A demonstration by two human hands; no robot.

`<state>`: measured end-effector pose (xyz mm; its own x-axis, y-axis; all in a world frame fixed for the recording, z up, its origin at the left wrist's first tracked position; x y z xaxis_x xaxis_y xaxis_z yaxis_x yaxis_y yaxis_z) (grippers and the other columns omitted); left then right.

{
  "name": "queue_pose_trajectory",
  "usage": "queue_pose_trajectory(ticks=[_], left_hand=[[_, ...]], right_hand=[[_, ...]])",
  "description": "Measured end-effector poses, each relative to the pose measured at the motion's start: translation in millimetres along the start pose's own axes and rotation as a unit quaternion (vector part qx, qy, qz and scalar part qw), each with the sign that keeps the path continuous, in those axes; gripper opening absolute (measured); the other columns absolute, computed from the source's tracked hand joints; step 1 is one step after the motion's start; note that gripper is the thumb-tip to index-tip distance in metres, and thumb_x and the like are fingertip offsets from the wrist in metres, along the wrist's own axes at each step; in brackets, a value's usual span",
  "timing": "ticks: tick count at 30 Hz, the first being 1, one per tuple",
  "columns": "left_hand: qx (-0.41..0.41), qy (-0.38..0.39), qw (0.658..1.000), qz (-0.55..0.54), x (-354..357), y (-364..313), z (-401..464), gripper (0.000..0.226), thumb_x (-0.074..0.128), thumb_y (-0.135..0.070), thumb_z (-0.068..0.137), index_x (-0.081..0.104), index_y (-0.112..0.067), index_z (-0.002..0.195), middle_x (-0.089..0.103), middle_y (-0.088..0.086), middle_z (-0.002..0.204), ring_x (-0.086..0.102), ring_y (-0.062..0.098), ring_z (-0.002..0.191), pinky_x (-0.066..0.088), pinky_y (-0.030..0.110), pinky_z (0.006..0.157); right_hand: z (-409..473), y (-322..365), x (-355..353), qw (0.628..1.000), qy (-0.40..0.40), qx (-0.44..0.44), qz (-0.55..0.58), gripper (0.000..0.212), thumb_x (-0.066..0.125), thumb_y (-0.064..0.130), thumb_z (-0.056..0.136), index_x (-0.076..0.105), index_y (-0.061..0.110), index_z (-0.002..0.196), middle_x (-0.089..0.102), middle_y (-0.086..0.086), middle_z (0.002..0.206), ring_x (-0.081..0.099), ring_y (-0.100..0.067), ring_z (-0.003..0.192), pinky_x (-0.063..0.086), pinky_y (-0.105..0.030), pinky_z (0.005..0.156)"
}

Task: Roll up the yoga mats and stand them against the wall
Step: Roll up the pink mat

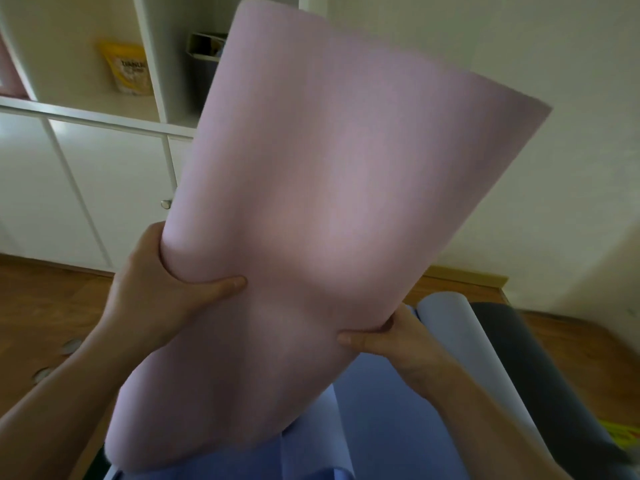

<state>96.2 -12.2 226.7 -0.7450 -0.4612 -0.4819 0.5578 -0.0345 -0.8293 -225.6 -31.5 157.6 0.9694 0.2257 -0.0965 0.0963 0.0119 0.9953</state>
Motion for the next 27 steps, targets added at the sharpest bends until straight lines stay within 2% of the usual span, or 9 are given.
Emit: queue_pose_trajectory(ticks=[6, 10, 12, 15, 17, 20, 23, 25, 27], left_hand=[[0.06, -0.048, 0.997, 0.014, -21.3, -38.2, -10.6, 0.11, 0.095, -0.06, 0.045, 0.045, -0.038, 0.141, 0.053, -0.018, 0.122, 0.052, 0.018, 0.106, 0.047, 0.045, 0.085], [0.177, -0.013, 0.984, -0.009, -8.8, -73.6, -30.3, 0.098, 0.101, -0.052, 0.055, 0.052, -0.042, 0.14, 0.062, -0.02, 0.13, 0.063, 0.015, 0.114, 0.055, 0.048, 0.091], [0.299, -0.001, 0.953, 0.039, 12.2, -89.0, -49.7, 0.084, 0.091, -0.049, 0.065, 0.058, -0.03, 0.14, 0.065, -0.008, 0.13, 0.065, 0.029, 0.111, 0.054, 0.051, 0.089], [0.434, 0.048, 0.886, 0.155, 60.6, -78.9, -81.3, 0.08, 0.073, -0.052, 0.069, 0.062, -0.012, 0.138, 0.065, 0.006, 0.133, 0.061, 0.034, 0.114, 0.049, 0.048, 0.095], [0.426, 0.111, 0.872, 0.214, 89.4, -48.6, -85.1, 0.088, 0.077, -0.057, 0.065, 0.057, -0.015, 0.14, 0.062, 0.003, 0.134, 0.062, 0.03, 0.117, 0.051, 0.048, 0.096], [0.374, 0.154, 0.871, 0.278, 109.1, -3.0, -72.5, 0.091, 0.08, -0.056, 0.058, 0.048, -0.02, 0.136, 0.064, 0.002, 0.123, 0.067, 0.03, 0.104, 0.057, 0.049, 0.086], [0.328, 0.191, 0.869, 0.318, 117.4, 26.3, -63.2, 0.086, 0.069, -0.071, 0.066, 0.049, -0.022, 0.133, 0.065, 0.001, 0.117, 0.067, 0.028, 0.1, 0.055, 0.05, 0.082], [0.325, 0.218, 0.853, 0.345, 121.9, 36.3, -66.5, 0.084, 0.072, -0.066, 0.064, 0.048, -0.023, 0.133, 0.063, 0.0, 0.114, 0.065, 0.028, 0.097, 0.053, 0.049, 0.081], [0.328, 0.232, 0.843, 0.357, 123.1, 37.7, -73.1, 0.083, 0.074, -0.063, 0.059, 0.051, -0.025, 0.129, 0.063, -0.002, 0.109, 0.066, 0.025, 0.093, 0.053, 0.047, 0.077]], right_hand=[[1.7, 13.3, -17.9, 0.978, -0.204, 0.013, -0.042, 0.044, 0.101, 0.031, 0.07, 0.075, 0.031, 0.106, 0.08, 0.011, 0.098, 0.076, -0.013, 0.093, 0.065, -0.048, 0.075], [5.2, -2.4, -24.0, 0.948, -0.291, 0.125, -0.029, 0.042, 0.076, 0.057, 0.092, 0.066, 0.019, 0.106, 0.07, -0.01, 0.101, 0.071, -0.021, 0.088, 0.066, -0.054, 0.07], [5.4, -12.2, -13.3, 0.965, -0.202, 0.158, 0.05, 0.031, 0.06, 0.044, 0.106, 0.066, 0.013, 0.108, 0.07, -0.017, 0.106, 0.073, -0.027, 0.083, 0.067, -0.048, 0.07], [-9.8, -27.2, 36.1, 0.98, 0.076, 0.186, -0.008, 0.023, 0.048, 0.027, 0.112, 0.066, 0.015, 0.118, 0.075, -0.012, 0.107, 0.074, -0.024, 0.085, 0.063, -0.042, 0.075], [-30.1, -48.5, 66.3, 0.913, 0.249, 0.242, -0.214, 0.037, 0.052, 0.037, 0.111, 0.056, 0.016, 0.142, 0.067, -0.006, 0.123, 0.072, -0.021, 0.099, 0.06, -0.04, 0.088], [-50.4, -51.9, 77.7, 0.766, 0.383, 0.156, -0.492, 0.058, 0.064, 0.044, 0.104, 0.046, 0.026, 0.157, 0.061, -0.002, 0.145, 0.062, -0.026, 0.131, 0.049, -0.036, 0.104], [-57.6, -25.9, 79.2, 0.851, 0.389, 0.111, -0.335, 0.038, 0.074, 0.025, 0.099, 0.067, 0.027, 0.136, 0.074, -0.002, 0.126, 0.072, -0.02, 0.116, 0.056, -0.039, 0.103], [-44.9, -3.9, 66.9, 0.951, 0.245, 0.073, -0.173, 0.024, 0.077, 0.01, 0.095, 0.074, 0.018, 0.118, 0.078, -0.007, 0.108, 0.077, -0.022, 0.097, 0.062, -0.039, 0.088], [-34.5, 16.5, 40.6, 0.984, 0.068, -0.047, -0.158, 0.022, 0.078, 0.009, 0.092, 0.072, 0.021, 0.109, 0.075, -0.003, 0.101, 0.074, -0.018, 0.093, 0.061, -0.039, 0.079]])
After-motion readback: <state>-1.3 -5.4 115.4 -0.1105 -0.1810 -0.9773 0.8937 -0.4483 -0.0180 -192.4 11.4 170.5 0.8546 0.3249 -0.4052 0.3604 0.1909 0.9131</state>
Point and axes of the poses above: each hand's wrist, its own z-axis towards the middle knuckle, its own x-axis out of the palm, y = z × x, the point moved 5 cm from there along z, towards the middle knuckle
